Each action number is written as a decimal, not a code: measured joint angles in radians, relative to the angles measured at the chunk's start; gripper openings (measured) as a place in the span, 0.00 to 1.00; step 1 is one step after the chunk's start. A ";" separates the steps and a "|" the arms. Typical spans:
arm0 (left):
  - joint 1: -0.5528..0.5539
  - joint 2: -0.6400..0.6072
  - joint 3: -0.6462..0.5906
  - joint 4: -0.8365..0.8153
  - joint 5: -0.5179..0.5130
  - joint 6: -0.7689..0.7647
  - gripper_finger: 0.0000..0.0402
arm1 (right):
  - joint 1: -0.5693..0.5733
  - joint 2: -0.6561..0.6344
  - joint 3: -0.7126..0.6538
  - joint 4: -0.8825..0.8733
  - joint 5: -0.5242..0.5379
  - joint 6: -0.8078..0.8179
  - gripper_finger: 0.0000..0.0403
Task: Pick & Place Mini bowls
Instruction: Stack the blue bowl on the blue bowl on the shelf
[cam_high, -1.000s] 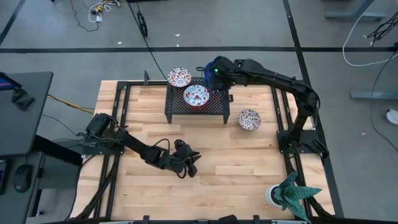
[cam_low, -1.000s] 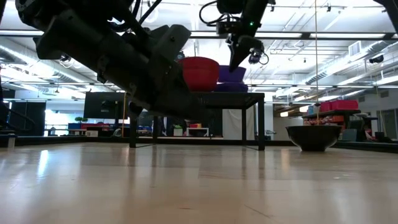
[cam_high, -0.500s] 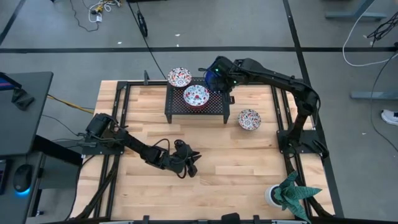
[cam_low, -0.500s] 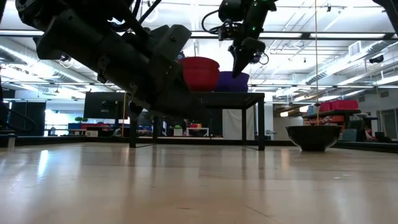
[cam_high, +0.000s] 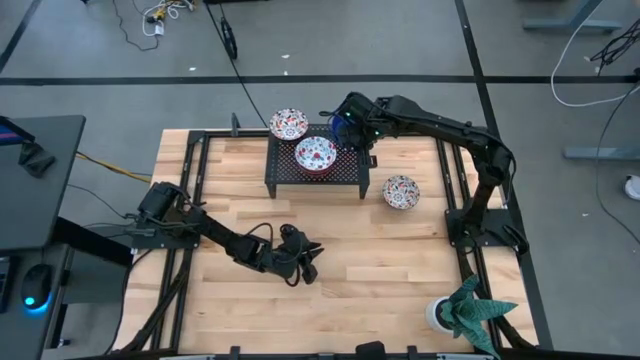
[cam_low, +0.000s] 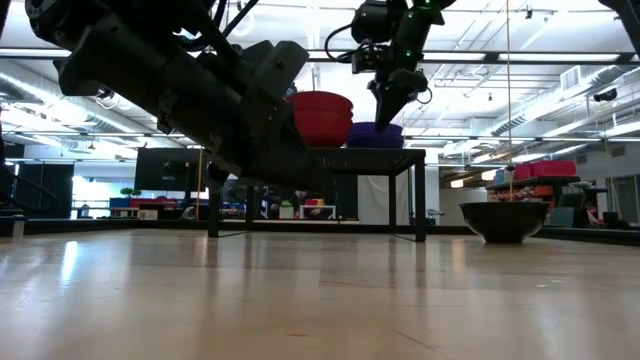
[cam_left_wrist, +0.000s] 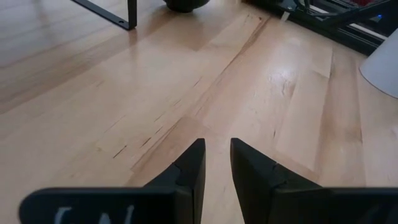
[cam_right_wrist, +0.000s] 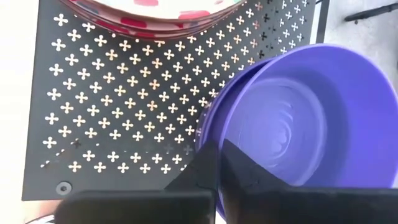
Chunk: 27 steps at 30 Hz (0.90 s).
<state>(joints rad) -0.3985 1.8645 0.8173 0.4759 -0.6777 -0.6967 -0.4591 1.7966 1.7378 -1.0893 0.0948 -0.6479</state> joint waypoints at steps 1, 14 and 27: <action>0.000 0.000 0.000 0.000 0.000 0.000 0.19 | 0.000 0.000 0.000 0.000 0.000 0.000 0.01; 0.000 0.000 0.000 0.000 0.000 0.000 0.19 | 0.000 0.000 0.000 -0.002 -0.002 0.000 0.01; 0.000 0.000 0.000 0.000 0.000 0.000 0.19 | 0.000 0.000 -0.001 -0.005 -0.001 0.020 0.07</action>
<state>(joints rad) -0.3985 1.8645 0.8173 0.4759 -0.6777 -0.6968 -0.4591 1.7966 1.7370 -1.0938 0.0937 -0.6281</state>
